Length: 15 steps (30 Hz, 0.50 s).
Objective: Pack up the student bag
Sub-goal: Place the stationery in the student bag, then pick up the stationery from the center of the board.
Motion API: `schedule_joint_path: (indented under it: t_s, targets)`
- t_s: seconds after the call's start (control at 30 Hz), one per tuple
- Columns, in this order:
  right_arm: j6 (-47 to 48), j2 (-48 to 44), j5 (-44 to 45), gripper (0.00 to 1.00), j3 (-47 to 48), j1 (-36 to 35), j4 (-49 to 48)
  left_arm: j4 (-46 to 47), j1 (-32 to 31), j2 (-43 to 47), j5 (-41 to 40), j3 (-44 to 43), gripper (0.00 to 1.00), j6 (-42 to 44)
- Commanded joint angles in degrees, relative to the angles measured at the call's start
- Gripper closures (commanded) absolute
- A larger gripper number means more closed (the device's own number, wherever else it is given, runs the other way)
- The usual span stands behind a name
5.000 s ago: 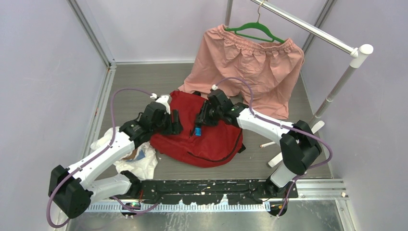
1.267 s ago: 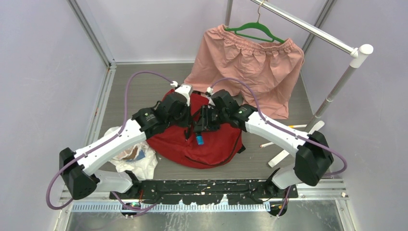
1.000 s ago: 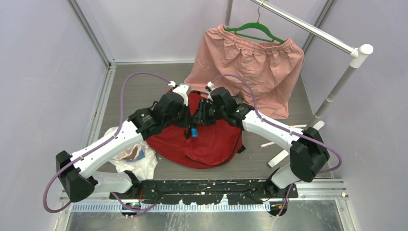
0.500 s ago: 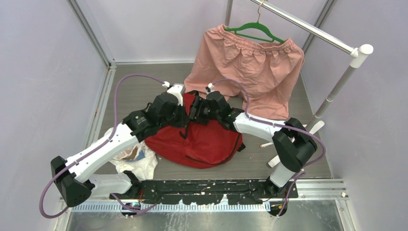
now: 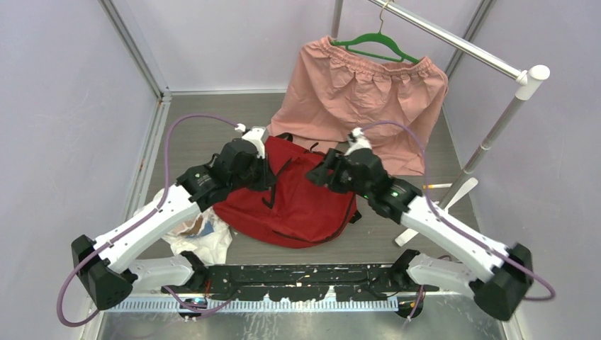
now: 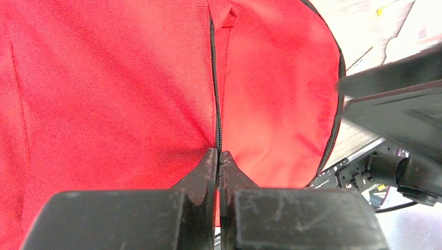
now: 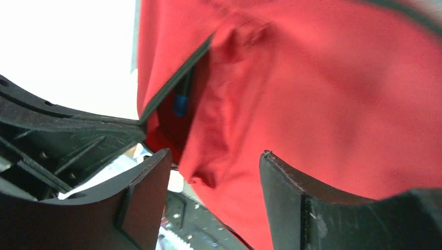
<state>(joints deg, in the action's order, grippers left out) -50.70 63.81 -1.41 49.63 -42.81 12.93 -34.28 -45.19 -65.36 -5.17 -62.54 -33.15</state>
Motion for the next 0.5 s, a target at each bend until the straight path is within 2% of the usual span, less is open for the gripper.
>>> schedule_joint_path:
  t_s: [0.0,0.1,0.23,0.37,0.47]
  targets:
    - [3.8,-10.7,22.5,0.31,-1.2,1.7,21.2,0.5,4.3,2.5,3.2,0.2,1.00,-0.8]
    - [1.4,-12.0,26.9,0.31,-1.8,8.4,32.9,0.4,8.1,2.7,6.3,-0.1,1.00,-0.1]
    - [-4.1,-9.6,29.5,0.31,-4.3,16.0,41.5,0.6,8.9,2.4,9.4,-0.9,1.00,0.9]
    - [-8.8,-8.4,32.8,0.32,-9.1,20.3,40.9,3.0,8.9,3.0,13.4,0.9,1.00,-0.1]
    - [-10.3,-6.8,32.5,0.32,-12.1,25.0,36.4,4.3,8.9,4.4,14.8,2.8,1.00,-0.7]
